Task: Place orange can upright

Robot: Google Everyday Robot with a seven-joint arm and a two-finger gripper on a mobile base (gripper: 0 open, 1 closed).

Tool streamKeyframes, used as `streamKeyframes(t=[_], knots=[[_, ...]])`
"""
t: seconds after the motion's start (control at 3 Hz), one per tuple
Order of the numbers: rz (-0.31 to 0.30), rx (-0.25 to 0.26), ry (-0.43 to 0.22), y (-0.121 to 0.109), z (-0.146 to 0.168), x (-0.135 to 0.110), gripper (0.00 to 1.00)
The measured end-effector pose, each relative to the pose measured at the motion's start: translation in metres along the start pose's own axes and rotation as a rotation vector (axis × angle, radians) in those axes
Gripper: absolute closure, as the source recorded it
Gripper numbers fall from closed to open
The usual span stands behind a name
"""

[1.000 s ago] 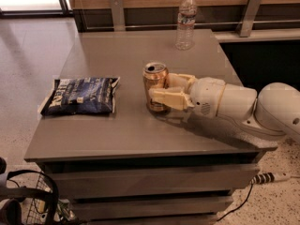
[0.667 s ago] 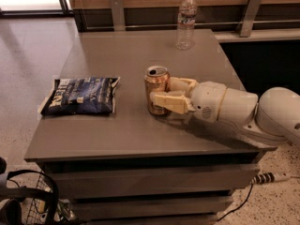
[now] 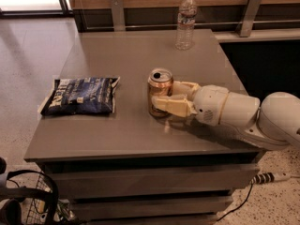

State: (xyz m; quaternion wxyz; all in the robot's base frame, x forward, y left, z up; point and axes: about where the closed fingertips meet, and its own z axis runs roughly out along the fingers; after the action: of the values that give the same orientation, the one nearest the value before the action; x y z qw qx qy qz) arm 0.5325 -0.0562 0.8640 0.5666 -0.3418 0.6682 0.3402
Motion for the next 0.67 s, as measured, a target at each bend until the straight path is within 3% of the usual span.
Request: streamKeyframes(t=[0.33, 0.67], knots=[[-0.001, -0.004, 0.000, 0.0016, 0.0017, -0.0005, 0.45], [-0.002, -0.007, 0.001, 0.0028, 0.0030, -0.0009, 0.22]])
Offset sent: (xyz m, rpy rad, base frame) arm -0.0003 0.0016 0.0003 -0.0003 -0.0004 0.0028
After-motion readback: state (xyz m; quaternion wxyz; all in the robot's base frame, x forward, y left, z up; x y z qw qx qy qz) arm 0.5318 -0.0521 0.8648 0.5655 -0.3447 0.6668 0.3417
